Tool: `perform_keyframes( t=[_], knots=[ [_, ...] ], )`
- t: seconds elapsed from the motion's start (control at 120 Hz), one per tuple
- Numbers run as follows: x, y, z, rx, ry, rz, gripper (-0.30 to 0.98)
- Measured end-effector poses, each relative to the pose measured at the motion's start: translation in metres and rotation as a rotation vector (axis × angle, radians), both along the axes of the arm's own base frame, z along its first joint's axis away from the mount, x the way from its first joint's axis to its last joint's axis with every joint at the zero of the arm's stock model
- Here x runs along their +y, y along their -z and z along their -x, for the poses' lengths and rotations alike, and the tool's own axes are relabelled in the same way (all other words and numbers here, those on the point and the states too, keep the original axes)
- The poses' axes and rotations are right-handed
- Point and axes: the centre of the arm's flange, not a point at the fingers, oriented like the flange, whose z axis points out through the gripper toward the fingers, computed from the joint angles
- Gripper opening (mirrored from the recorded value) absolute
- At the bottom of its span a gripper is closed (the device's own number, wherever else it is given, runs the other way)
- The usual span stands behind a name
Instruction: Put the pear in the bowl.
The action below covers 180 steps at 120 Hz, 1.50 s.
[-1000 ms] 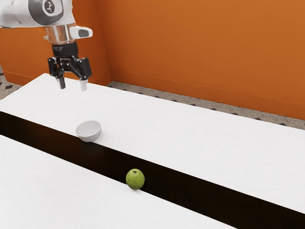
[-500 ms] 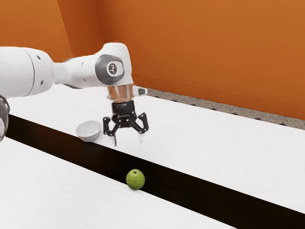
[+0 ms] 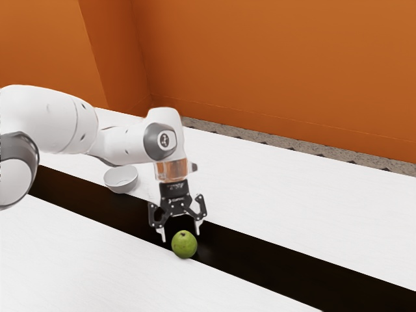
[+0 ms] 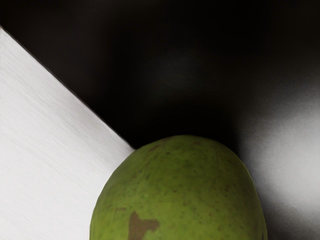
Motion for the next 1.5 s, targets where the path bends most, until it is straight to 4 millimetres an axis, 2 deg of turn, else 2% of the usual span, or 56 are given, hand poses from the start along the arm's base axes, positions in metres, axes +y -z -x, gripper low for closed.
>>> perform_keyframes(
  t=[0.308, 0.567, 0.683, 0.842, 0.983, 1.042, 1.275, 1.408, 1.5],
  knots=[
    [-0.005, 0.028, 0.002, 0.057, -0.101, -0.024, 0.66],
    [-0.006, 0.041, 0.008, 0.100, -0.165, -0.026, 0.56],
    [-0.006, 0.042, 0.008, 0.107, -0.185, -0.028, 0.50],
    [-0.005, 0.040, 0.008, 0.109, -0.199, -0.030, 0.47],
    [0.002, 0.019, 0.005, 0.082, -0.218, -0.024, 0.46],
    [0.024, 0.004, -0.001, 0.057, -0.256, -0.019, 0.45],
    [0.167, -0.055, -0.041, -0.091, -0.461, -0.036, 0.46],
    [0.244, -0.065, -0.058, -0.150, -0.550, -0.072, 0.46],
    [0.288, -0.062, -0.074, -0.187, -0.590, -0.101, 0.45]
  ],
)
